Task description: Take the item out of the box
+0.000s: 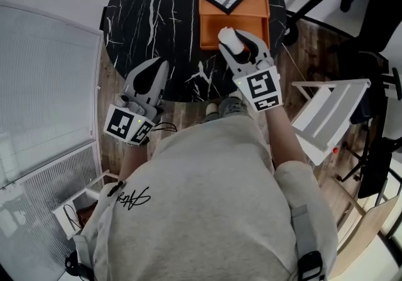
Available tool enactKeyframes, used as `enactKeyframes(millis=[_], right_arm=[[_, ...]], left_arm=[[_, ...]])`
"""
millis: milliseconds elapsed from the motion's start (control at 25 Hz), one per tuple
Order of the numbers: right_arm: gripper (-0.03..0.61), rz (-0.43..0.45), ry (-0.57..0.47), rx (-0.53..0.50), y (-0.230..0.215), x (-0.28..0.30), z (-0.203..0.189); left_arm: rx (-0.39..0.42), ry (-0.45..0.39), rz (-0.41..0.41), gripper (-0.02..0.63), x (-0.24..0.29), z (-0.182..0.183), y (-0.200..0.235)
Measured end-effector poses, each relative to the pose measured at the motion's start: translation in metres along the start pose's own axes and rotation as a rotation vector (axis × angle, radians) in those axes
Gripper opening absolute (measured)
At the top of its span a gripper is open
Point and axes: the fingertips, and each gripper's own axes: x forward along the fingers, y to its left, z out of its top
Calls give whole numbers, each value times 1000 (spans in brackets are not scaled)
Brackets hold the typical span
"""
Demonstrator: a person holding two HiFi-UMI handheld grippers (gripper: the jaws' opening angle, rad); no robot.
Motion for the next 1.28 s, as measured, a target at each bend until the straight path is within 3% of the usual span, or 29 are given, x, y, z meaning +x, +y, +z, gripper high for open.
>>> enactKeyframes(millis=[800,1120,1280], right_arm=[[181,-30,-75,27,16,-22,31],[181,-38,-166,51,14,-31,42],[181,-34,-154,71,16,-36,46]], left_arm=[[17,-20,-36,5,-8,5,-1],[22,-21,-42,3,-7,6,-1],[24,-20,-47,5,-6,7,-1]])
